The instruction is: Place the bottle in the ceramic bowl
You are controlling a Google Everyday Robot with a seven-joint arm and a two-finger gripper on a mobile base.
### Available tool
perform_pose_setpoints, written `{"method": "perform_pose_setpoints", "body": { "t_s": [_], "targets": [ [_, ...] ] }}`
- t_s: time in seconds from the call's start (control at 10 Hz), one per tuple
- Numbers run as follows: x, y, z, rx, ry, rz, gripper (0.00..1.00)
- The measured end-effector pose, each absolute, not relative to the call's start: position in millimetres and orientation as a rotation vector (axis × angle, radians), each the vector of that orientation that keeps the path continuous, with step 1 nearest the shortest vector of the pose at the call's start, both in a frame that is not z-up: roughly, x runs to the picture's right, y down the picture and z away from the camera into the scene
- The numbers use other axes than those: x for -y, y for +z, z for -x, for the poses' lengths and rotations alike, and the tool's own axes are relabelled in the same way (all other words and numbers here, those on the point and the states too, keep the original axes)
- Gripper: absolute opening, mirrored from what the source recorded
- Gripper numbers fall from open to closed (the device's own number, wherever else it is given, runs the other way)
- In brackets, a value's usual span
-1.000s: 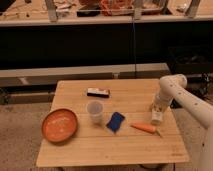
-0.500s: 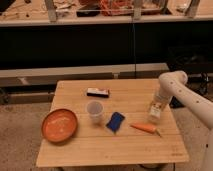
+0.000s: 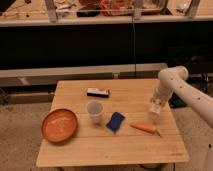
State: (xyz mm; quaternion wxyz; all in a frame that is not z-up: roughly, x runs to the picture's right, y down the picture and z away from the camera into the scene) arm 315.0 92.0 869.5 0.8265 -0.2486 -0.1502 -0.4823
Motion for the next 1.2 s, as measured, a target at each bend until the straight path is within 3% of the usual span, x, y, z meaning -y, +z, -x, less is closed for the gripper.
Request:
{"method": "perform_pose_setpoints", "body": {
  "t_s": [1.2],
  "targets": [
    [-33, 814, -189, 0.350, -1.141, 0.485, 0.00]
  ]
}}
